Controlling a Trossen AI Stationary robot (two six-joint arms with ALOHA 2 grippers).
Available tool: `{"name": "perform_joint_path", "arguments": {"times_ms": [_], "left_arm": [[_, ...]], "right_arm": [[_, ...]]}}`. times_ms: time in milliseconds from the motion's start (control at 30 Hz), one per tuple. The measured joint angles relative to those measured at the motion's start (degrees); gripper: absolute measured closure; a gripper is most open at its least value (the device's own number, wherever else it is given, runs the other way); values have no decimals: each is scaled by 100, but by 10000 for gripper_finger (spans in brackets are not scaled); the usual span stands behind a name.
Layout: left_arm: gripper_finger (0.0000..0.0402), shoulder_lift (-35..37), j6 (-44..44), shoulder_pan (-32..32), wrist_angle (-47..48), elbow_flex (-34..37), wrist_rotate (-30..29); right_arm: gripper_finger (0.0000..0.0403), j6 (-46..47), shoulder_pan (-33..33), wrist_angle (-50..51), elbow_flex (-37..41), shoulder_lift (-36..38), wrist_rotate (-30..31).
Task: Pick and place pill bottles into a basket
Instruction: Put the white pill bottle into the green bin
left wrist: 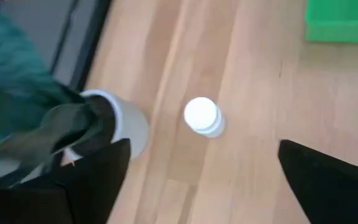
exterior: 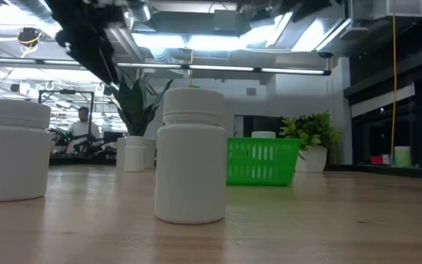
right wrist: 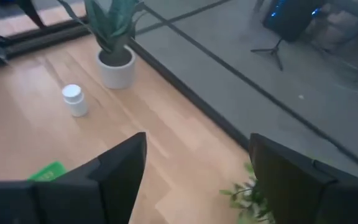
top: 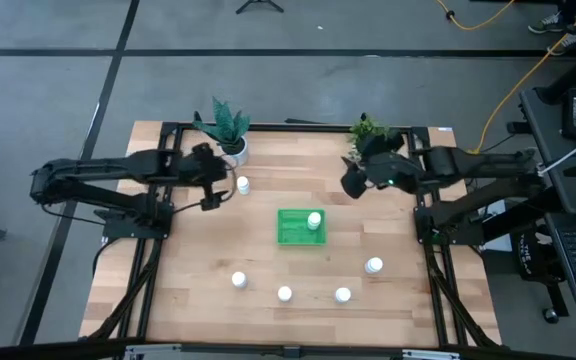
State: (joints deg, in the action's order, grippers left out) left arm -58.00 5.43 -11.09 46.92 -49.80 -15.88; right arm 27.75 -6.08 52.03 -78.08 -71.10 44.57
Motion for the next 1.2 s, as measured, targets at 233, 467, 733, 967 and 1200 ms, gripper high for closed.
{"name": "perform_joint_path", "arguments": {"times_ms": [233, 467, 733, 967, 1200], "left_arm": [[2, -1056, 131, -578, -708, 0, 548], [2, -1700, -32, -792, -1119, -4, 721], [2, -2269, -174, -891, -1342, -2, 809], [9, -2717, -329, -896, -1427, 4, 849], [75, -2813, -491, -900, -1592, 4, 1119]], "right_arm": [[119, -509, -109, -1465, 1198, 496, -9], [119, -1687, -119, -2366, 1370, 532, -6], [119, -2835, -119, -2900, 1370, 532, -10], [119, -2956, -119, -2907, 1370, 530, -11], [119, -2950, -119, -2907, 1370, 531, -85]]}}
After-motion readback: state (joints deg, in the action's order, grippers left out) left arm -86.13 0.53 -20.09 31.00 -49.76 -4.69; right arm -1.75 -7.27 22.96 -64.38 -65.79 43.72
